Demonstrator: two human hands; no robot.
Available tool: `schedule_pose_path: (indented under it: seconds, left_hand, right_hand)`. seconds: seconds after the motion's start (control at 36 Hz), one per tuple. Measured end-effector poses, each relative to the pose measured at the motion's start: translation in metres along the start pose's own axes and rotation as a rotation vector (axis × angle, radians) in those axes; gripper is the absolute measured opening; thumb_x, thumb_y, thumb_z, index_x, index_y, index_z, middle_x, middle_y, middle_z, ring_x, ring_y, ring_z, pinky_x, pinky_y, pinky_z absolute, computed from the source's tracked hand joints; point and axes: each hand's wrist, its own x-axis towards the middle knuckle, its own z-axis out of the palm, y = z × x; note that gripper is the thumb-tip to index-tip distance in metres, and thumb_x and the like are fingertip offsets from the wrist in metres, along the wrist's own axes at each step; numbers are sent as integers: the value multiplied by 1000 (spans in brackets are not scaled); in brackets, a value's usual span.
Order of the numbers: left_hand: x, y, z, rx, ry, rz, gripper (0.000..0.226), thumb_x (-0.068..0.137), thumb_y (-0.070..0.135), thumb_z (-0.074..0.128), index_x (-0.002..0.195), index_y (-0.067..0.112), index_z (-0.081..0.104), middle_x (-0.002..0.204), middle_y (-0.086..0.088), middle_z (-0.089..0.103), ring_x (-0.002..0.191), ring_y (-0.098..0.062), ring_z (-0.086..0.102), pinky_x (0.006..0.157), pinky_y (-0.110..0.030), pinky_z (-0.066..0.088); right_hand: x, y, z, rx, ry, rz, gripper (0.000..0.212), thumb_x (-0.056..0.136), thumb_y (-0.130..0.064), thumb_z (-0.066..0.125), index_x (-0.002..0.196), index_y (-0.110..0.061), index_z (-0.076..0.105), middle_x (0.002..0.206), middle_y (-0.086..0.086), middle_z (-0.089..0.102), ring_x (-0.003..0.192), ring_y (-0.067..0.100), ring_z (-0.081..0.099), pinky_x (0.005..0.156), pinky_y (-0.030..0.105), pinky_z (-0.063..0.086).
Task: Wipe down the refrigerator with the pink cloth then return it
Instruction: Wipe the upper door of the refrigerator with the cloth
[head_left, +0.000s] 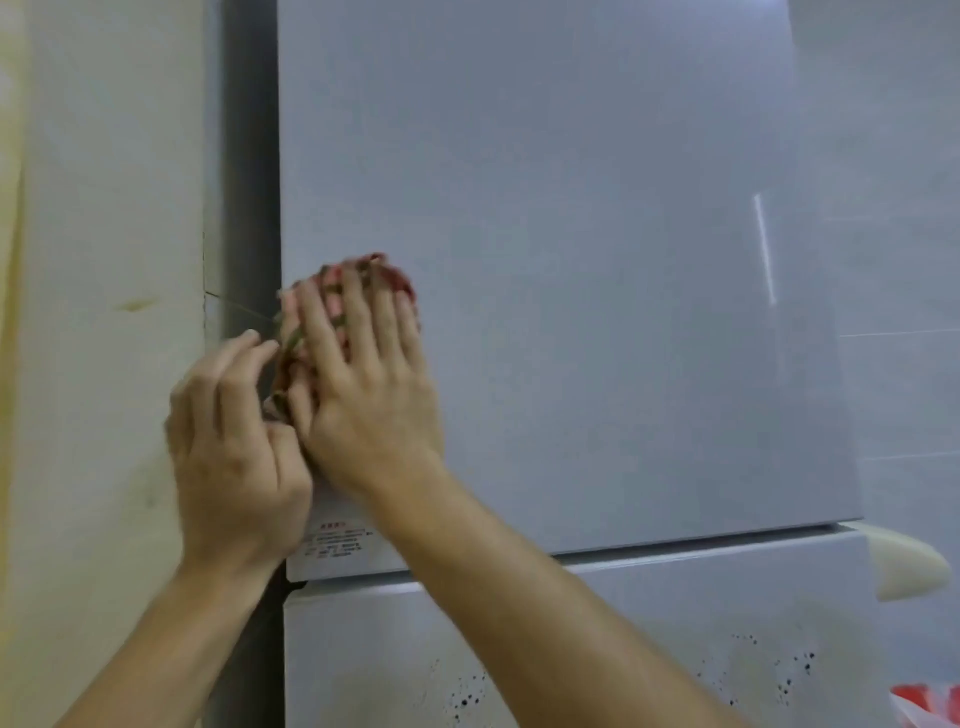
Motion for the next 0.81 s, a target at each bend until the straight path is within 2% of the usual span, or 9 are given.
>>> schedule_pose_path:
  seconds: [0.06, 0.14, 0.22, 0.36, 0.47, 0.53, 0.61, 0.72, 0.81]
  left_hand:
    - [-3, -13, -10, 41, -23, -18, 54, 88, -1, 46, 141, -6, 51, 148, -26, 51, 138, -40, 42, 119, -40, 28]
    - [-12, -27, -18, 74, -118, -37, 57, 95, 12, 42, 151, -1, 45, 157, -22, 45, 148, -37, 37, 124, -45, 24]
    - [-21, -24, -18, 32, -156, -55, 58, 101, 23, 35, 155, 2, 42, 162, -18, 40, 153, -34, 33, 127, -41, 19]
    - [-26, -5, -7, -18, -197, -8, 58, 103, 24, 33, 157, 5, 41, 167, -12, 36, 157, -28, 30, 129, -38, 19]
    - [-27, 9, 3, -44, -219, 12, 59, 103, 25, 35, 160, 9, 39, 169, -8, 33, 159, -23, 25, 130, -34, 16]
    - [-28, 16, 7, -47, -229, 9, 60, 102, 25, 36, 160, 10, 37, 170, -7, 30, 160, -23, 22, 130, -31, 11]
    - [-31, 23, 14, -34, -215, 24, 60, 102, 26, 37, 160, 10, 38, 171, -7, 29, 161, -26, 17, 131, -34, 8]
    - [-35, 23, 19, -6, -189, 19, 60, 101, 24, 39, 159, 9, 39, 171, -8, 27, 161, -30, 16, 130, -37, 9]
    - [-38, 22, 19, 6, -192, 35, 60, 102, 24, 39, 160, 9, 38, 172, -8, 26, 162, -29, 15, 130, -43, 12]
  right_hand:
    - [-10, -11, 5, -32, -55, -46, 66, 108, -41, 27, 167, -15, 17, 174, 17, 11, 162, 32, 2, 131, 47, 0]
    - [-13, -9, 6, -18, -26, -80, 62, 111, -40, 31, 166, -14, 23, 173, 16, 16, 162, 32, 5, 131, 47, 3]
    - [-15, -2, 7, 15, 6, -85, 58, 112, -37, 35, 164, -12, 30, 171, 16, 22, 162, 31, 10, 131, 47, 9]
    - [-27, 23, -2, 76, 65, -35, 55, 111, -32, 36, 161, -9, 37, 169, 17, 29, 161, 31, 17, 130, 49, 17]
    - [-53, 76, -26, 1, 131, 48, 56, 108, -29, 43, 160, -8, 38, 168, 17, 31, 160, 32, 21, 129, 51, 20]
    - [-69, 111, -41, -74, 118, 107, 59, 109, -30, 40, 162, -6, 32, 170, 19, 24, 160, 32, 17, 130, 52, 18]
    - [-96, 167, -64, -158, 104, 236, 63, 109, -32, 35, 164, -4, 24, 172, 20, 16, 161, 36, 10, 131, 53, 13]
    - [-131, 224, -94, -132, 97, 582, 69, 105, -36, 22, 166, -7, 12, 174, 16, 6, 162, 31, 0, 131, 51, 3]
    - [-137, 226, -99, -71, 113, 747, 73, 102, -40, 16, 167, -10, 5, 175, 15, -2, 162, 28, -8, 131, 45, -7]
